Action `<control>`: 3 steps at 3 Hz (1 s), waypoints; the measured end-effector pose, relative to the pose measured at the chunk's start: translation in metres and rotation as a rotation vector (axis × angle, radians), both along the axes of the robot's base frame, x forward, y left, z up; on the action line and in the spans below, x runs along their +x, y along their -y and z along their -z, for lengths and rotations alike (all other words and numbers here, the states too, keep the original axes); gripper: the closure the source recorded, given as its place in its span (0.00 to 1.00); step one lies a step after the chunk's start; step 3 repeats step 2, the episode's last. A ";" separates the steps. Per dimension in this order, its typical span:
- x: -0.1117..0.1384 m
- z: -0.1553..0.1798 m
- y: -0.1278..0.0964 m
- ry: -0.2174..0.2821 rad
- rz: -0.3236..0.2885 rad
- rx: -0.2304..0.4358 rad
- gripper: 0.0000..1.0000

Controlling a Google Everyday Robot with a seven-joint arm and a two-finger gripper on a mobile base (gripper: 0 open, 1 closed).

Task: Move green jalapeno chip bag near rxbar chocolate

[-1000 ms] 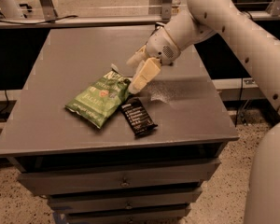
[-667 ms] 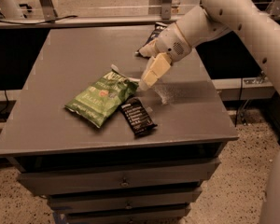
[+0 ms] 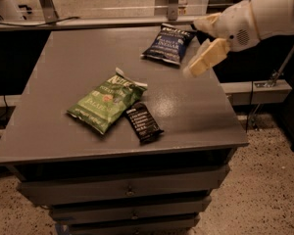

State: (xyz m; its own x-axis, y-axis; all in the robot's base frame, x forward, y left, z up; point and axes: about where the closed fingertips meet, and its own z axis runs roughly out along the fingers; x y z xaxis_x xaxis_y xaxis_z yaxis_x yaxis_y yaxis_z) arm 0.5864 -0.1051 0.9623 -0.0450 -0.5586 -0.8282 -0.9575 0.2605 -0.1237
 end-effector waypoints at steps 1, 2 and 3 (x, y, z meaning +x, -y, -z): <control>-0.002 -0.001 0.019 0.007 0.038 0.001 0.00; -0.002 -0.001 0.016 0.006 0.033 0.001 0.00; -0.002 -0.001 0.016 0.006 0.033 0.001 0.00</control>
Offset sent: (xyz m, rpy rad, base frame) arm -0.0028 -0.0219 0.0021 0.0011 -0.0095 -0.0441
